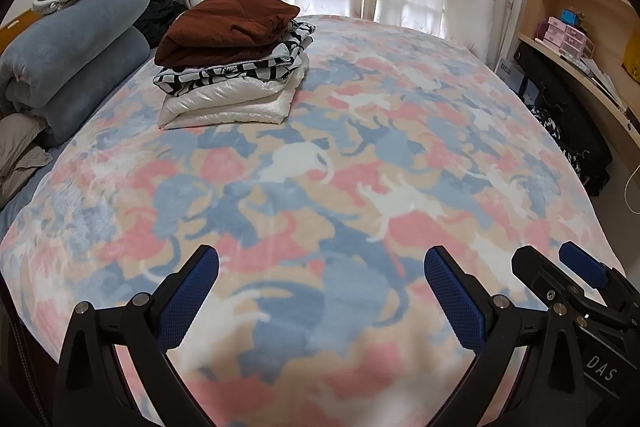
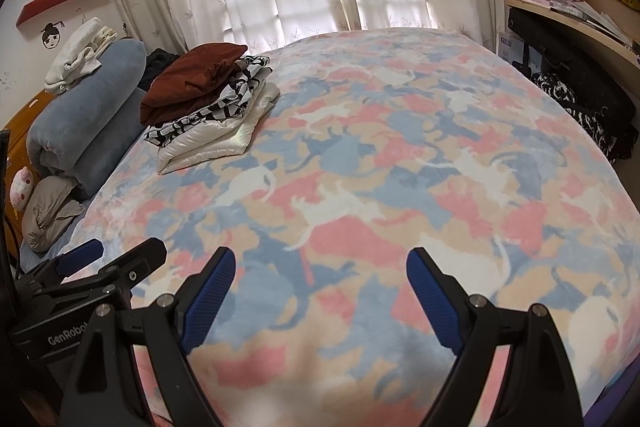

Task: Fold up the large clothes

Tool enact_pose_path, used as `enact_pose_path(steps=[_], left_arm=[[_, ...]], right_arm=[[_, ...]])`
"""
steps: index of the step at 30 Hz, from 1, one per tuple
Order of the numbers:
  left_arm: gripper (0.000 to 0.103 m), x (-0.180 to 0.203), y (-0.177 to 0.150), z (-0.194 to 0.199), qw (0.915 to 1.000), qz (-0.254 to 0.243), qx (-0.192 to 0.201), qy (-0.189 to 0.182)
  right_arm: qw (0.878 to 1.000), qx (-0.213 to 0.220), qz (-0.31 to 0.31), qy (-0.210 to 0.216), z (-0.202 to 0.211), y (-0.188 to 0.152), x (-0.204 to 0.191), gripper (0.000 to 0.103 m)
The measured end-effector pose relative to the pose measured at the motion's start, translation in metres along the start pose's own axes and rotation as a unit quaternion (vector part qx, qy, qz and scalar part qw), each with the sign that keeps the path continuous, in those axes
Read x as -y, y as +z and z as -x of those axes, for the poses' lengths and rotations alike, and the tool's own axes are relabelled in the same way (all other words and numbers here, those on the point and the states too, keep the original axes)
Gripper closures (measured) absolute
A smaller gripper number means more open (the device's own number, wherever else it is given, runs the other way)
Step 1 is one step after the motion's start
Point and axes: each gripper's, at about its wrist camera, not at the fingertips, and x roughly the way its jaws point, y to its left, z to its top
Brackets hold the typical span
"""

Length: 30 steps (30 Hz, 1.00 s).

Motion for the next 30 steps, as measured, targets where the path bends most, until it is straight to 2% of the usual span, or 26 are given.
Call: enact_pose_path(steps=[30], left_arm=[[0.001, -0.0017, 0.0008, -0.0006, 1.0, 0.001, -0.004, -0.002]], right_arm=[[1.0, -0.003, 0.001, -0.001, -0.0039, -0.002, 0.0014, 0.015]])
